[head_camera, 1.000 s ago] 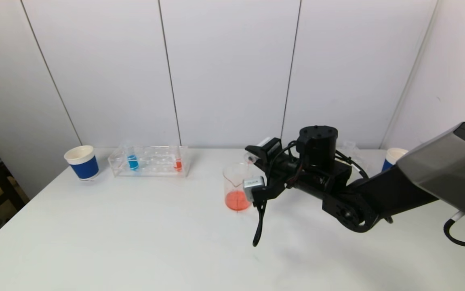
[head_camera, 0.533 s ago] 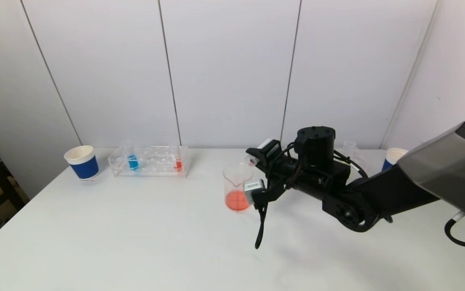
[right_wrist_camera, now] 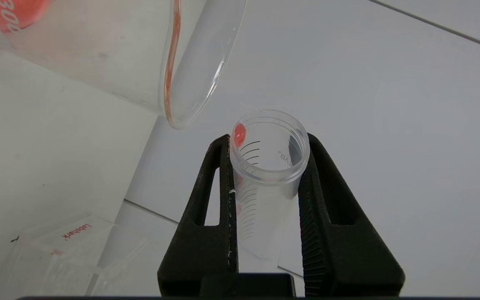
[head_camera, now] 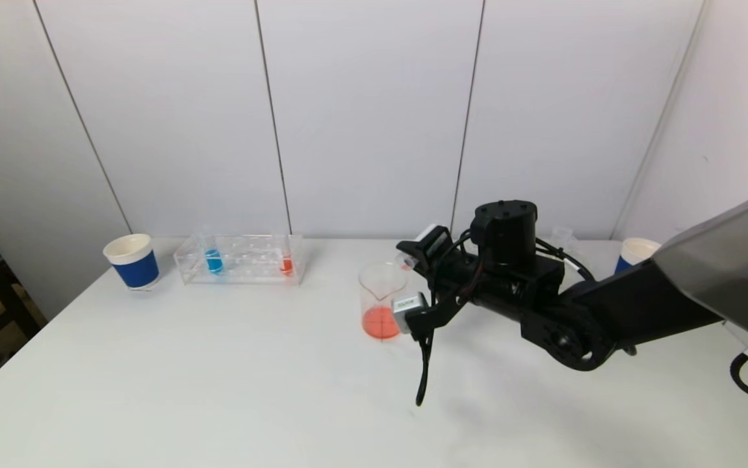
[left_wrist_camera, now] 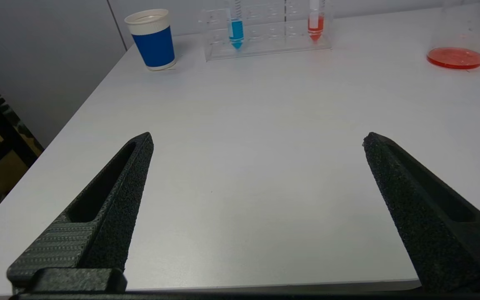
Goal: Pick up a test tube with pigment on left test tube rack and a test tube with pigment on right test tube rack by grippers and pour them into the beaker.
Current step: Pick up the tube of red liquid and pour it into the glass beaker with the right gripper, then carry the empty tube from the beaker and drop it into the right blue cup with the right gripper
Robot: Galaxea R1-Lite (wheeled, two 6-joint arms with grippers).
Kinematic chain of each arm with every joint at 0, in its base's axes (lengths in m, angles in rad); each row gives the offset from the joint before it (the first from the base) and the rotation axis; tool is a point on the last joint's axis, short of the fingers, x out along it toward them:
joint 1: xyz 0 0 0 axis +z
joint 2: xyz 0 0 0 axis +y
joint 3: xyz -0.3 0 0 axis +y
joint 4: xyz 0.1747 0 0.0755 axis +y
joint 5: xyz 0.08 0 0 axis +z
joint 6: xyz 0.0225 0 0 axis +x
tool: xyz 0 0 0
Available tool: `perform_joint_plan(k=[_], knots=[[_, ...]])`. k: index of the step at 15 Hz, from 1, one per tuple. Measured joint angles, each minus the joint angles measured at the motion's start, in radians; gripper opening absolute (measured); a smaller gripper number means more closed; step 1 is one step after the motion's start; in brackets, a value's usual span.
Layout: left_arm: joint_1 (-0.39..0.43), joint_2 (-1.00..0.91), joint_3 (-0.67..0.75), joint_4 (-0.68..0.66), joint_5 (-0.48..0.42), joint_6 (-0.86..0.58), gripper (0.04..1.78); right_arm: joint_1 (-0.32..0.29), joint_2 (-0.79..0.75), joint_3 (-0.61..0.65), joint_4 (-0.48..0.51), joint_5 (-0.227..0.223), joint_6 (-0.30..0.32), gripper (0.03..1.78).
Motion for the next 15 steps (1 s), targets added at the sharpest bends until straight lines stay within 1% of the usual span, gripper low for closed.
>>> perform_joint_plan(k=[4,7,11,13,15], knots=[[0.0,0.0,0.0,0.0,0.0,0.0,1.76,0.006,-0.006,-0.003,0.007,-0.014,-0.015,0.48],[0.0,0.0,0.0,0.0,0.0,0.0,1.76,0.011,-0.004,-0.009,0.011,-0.017,-0.004,0.48],[0.0,0.0,0.0,0.0,0.0,0.0,1.76,0.012,0.006,-0.02,-0.011,-0.009,0.071,0.48],[0.0,0.0,0.0,0.0,0.0,0.0,1.76,0.013,0.006,-0.025,-0.013,-0.006,0.123,0.48],[0.0,0.0,0.0,0.0,0.0,0.0,1.76,0.015,0.006,-0.029,-0.035,-0.006,0.188,0.48]])
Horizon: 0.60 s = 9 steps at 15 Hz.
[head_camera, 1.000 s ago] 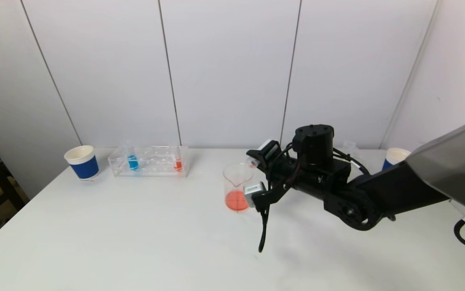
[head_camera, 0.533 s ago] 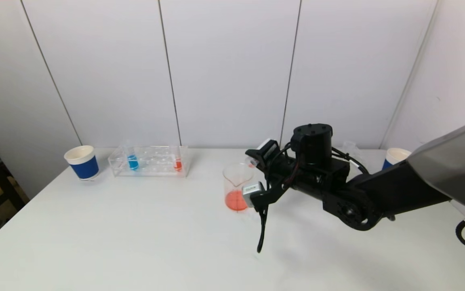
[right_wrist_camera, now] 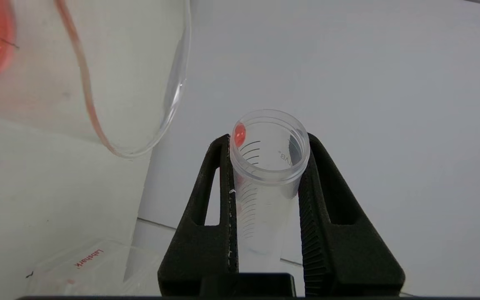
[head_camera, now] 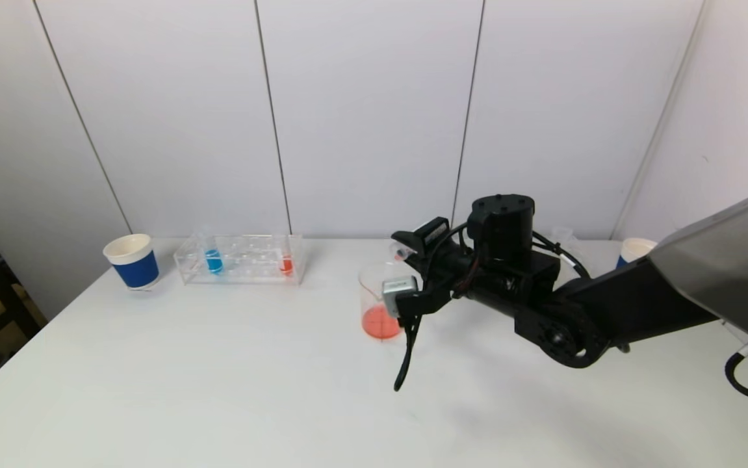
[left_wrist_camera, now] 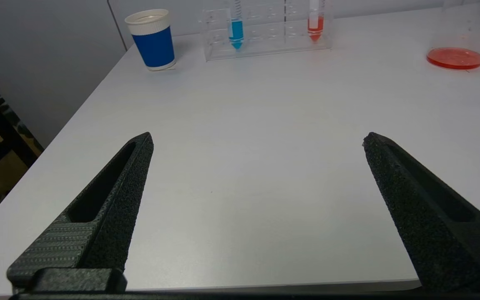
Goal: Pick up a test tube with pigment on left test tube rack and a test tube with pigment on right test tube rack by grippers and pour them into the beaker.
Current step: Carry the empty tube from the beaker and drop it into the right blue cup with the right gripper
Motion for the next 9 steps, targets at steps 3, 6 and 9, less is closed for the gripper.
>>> perform_joint_plan(k=[3,6,9], knots=[[0.0,0.0,0.0,0.0,0.0,0.0,1.76,0.005,0.004,-0.006,-0.051,0.0,0.122,0.48],[0.0,0.0,0.0,0.0,0.0,0.0,1.76,0.004,0.004,-0.02,-0.081,-0.004,0.251,0.48],[0.0,0.0,0.0,0.0,0.0,0.0,1.76,0.006,-0.001,-0.039,-0.096,-0.008,0.356,0.48]])
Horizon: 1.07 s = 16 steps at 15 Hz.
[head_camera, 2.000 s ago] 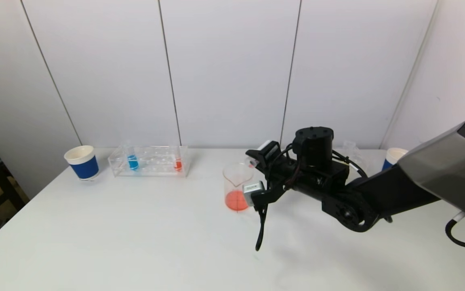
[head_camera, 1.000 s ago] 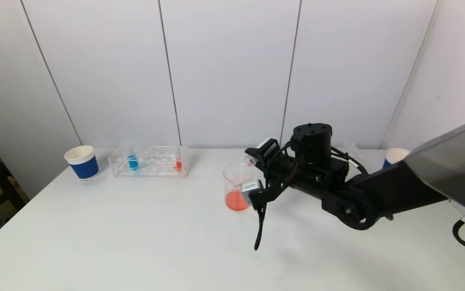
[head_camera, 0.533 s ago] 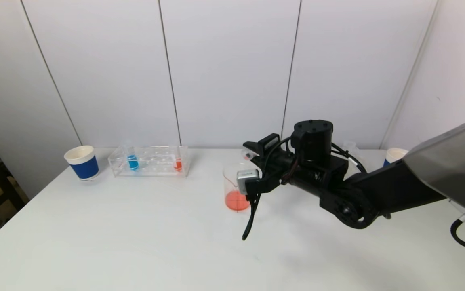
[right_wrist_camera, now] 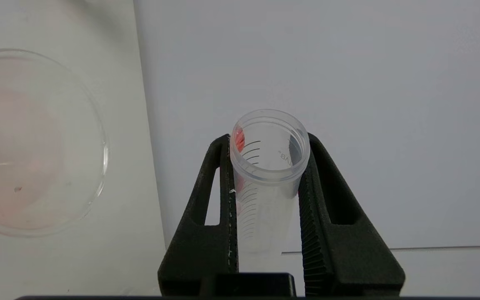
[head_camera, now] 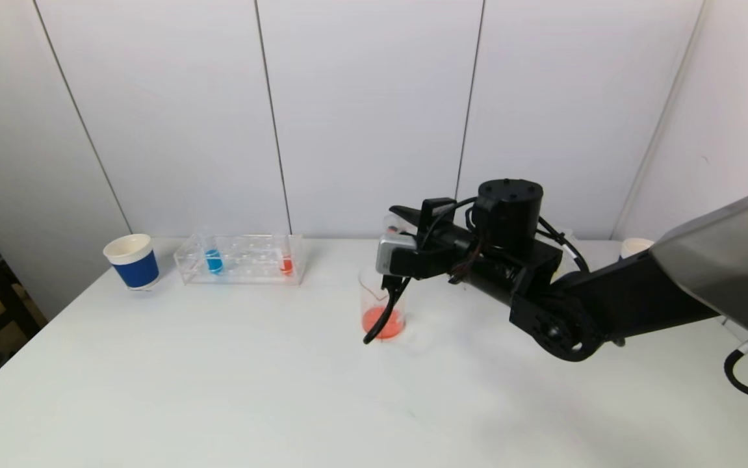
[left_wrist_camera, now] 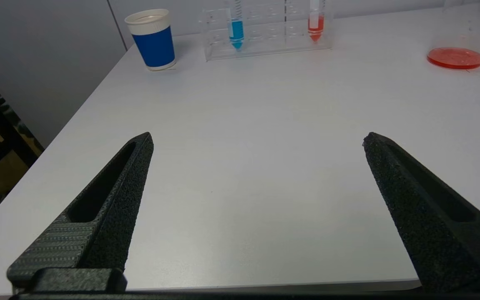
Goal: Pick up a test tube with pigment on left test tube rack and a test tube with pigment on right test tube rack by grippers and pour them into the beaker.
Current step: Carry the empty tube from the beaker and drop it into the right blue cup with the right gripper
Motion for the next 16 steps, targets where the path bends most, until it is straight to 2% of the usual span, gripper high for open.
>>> perform_joint_plan(k=[5,9,14,16], knots=[[0.0,0.0,0.0,0.0,0.0,0.0,1.76,0.0,-0.012,-0.031,-0.019,-0.013,0.173,0.48],[0.0,0.0,0.0,0.0,0.0,0.0,1.76,-0.003,-0.044,-0.055,-0.013,-0.088,0.394,0.48],[0.0,0.0,0.0,0.0,0.0,0.0,1.76,-0.041,-0.121,-0.082,0.003,-0.137,0.628,0.48],[0.0,0.0,0.0,0.0,0.0,0.001,1.76,-0.066,-0.159,-0.095,0.036,-0.141,0.71,0.48]])
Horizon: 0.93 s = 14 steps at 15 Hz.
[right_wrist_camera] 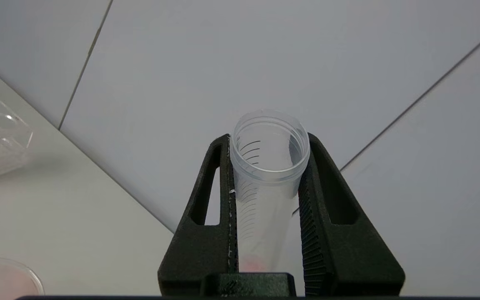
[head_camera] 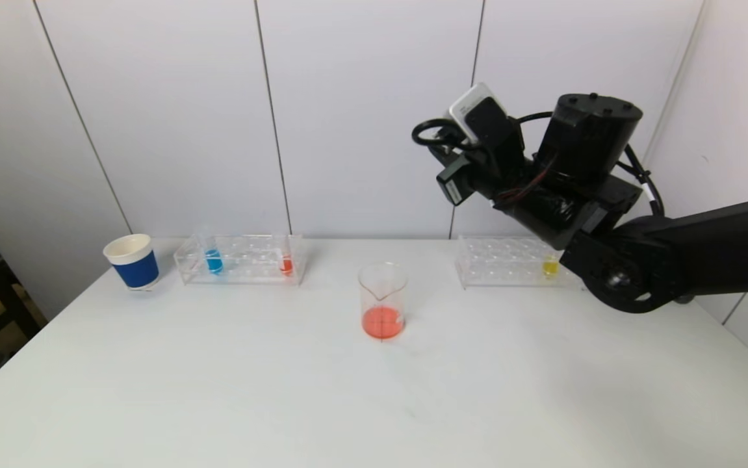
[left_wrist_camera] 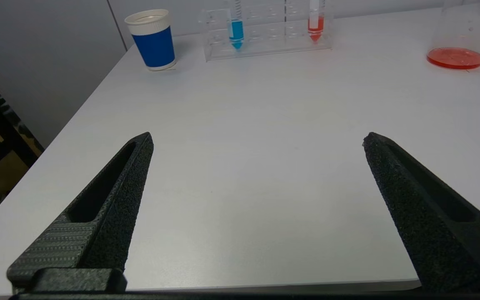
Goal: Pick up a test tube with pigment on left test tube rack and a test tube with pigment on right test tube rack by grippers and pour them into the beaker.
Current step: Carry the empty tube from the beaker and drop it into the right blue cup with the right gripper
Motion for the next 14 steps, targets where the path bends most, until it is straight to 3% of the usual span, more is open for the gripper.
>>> perform_joint_plan(k=[5,10,14], knots=[[0.0,0.0,0.0,0.0,0.0,0.0,1.76,-0.087,-0.095,-0.025,0.105,-0.001,0.177,0.48],[0.0,0.0,0.0,0.0,0.0,-0.001,1.76,-0.227,-0.154,-0.033,0.128,-0.001,0.296,0.48],[0.0,0.0,0.0,0.0,0.0,0.0,1.76,-0.351,-0.172,-0.029,0.129,0.001,0.353,0.48]])
